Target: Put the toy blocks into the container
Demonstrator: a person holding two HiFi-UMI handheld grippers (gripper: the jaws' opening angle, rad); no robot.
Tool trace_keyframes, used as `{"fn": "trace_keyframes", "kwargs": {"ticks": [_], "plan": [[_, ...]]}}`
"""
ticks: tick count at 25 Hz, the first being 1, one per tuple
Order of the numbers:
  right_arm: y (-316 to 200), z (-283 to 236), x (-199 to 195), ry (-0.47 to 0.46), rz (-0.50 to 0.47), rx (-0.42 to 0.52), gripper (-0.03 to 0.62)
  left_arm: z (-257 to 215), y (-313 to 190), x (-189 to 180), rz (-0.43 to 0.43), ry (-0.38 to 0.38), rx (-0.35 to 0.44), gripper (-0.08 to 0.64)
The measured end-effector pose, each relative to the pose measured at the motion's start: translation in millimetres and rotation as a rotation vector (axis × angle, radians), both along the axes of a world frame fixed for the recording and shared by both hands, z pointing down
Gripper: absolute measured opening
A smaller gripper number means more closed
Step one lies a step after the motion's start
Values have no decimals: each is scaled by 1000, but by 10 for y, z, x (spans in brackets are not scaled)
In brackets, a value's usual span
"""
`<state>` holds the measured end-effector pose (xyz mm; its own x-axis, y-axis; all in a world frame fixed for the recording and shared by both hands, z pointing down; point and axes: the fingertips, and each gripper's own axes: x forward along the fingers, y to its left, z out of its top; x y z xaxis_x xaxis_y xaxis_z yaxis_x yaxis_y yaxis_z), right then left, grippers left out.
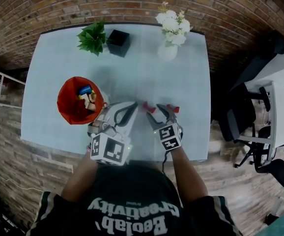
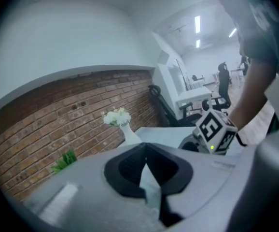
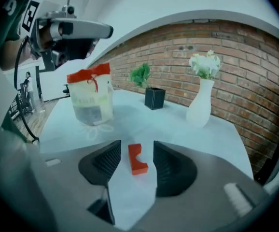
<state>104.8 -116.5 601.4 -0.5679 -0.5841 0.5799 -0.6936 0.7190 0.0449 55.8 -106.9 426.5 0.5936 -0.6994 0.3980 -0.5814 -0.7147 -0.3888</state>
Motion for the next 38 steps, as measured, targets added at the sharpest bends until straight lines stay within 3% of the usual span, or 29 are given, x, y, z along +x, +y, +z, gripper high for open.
{"fn": "trace_keyframes", "kwargs": {"ticks": [6,18,21,35,38], "plan": [[-58,427,6,31,15,-106,216,123,-71,-129,-19,4,-39,3],[-111,613,24,63,15,-140,147,200,-165,-233,-36,-8,-52,3],[-186,329,8,25,22,-66,147,144,-197,-230,-40,-7,-34,3],[-203,-1959,-108,-197,41,432,149,-268,-226,-160,-29,31,50,3],[-133,-2257,-101,-229,45,488,149,-366,-211,-169,-31,37,68,3]]}}
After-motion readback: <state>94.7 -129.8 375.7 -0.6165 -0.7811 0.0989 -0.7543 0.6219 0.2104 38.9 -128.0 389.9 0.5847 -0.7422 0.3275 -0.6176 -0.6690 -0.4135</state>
